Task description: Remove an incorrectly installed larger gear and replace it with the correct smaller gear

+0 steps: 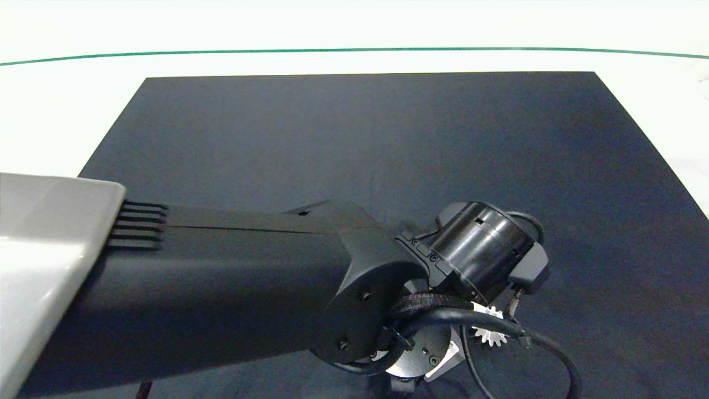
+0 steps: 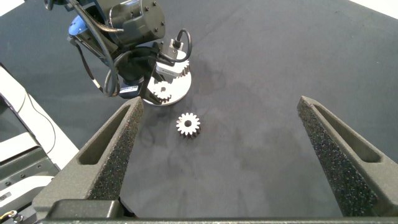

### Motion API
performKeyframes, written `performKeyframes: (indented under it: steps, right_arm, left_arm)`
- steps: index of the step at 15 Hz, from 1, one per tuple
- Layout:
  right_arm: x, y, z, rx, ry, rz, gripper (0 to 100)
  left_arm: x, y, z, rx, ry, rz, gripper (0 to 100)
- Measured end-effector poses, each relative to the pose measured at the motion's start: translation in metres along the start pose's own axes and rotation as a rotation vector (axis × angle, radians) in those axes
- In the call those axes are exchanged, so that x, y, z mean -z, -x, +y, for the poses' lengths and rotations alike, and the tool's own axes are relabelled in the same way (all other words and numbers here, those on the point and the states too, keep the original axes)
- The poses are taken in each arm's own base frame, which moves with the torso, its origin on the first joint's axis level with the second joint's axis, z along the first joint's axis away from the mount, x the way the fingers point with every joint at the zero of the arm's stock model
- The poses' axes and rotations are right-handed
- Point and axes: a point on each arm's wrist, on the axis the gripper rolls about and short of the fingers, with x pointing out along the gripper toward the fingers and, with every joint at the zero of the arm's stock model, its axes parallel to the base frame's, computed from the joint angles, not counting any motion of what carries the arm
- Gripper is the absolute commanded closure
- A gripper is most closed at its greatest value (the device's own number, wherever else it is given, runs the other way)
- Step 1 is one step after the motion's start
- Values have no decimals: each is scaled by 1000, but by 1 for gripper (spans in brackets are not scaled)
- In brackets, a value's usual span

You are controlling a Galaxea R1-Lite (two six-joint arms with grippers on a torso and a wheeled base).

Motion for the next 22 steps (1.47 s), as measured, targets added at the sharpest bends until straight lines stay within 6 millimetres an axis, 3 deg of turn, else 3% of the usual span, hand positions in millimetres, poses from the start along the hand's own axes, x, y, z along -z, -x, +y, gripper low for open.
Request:
performKeyframes:
  steps: [10,22]
  right_arm:
    - [1,-1,1,-6,1,5,0]
    - [3,-2,1,-10,2,13,0]
  left_arm:
    - [2,-1,4,-6,9,7,69]
    - [7,43,20,-18,55,-77,69]
